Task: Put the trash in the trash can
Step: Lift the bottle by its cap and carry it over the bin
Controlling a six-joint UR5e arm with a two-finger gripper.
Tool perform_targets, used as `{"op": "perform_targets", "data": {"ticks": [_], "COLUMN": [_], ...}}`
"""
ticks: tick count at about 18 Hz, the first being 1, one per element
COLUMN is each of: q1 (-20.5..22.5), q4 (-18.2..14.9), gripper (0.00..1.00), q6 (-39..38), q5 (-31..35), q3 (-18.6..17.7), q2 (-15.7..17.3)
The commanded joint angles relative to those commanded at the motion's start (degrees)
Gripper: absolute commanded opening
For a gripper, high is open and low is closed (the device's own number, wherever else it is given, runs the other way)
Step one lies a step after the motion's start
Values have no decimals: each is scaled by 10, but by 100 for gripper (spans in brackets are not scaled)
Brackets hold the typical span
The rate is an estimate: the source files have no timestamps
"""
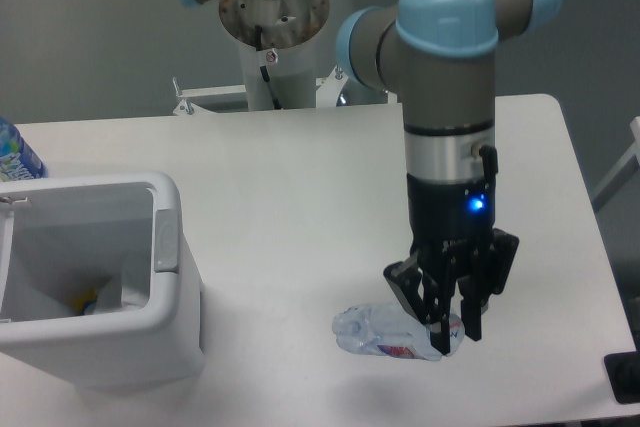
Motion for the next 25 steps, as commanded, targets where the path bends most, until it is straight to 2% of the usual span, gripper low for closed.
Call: {"op": "perform_targets", "data": {"ticks": [5,8,14,22,25], "q1": [-1,-3,-10,-53,-86], "q4": [3,25,25,25,25], "gripper": [25,25,25,25,25], "q6": [3,1,-1,-6,-5], "q5": [-12,-18,-35,-50,-58], "q3": [2,3,3,-13,-14], "q2": [27,41,77,133,136]}}
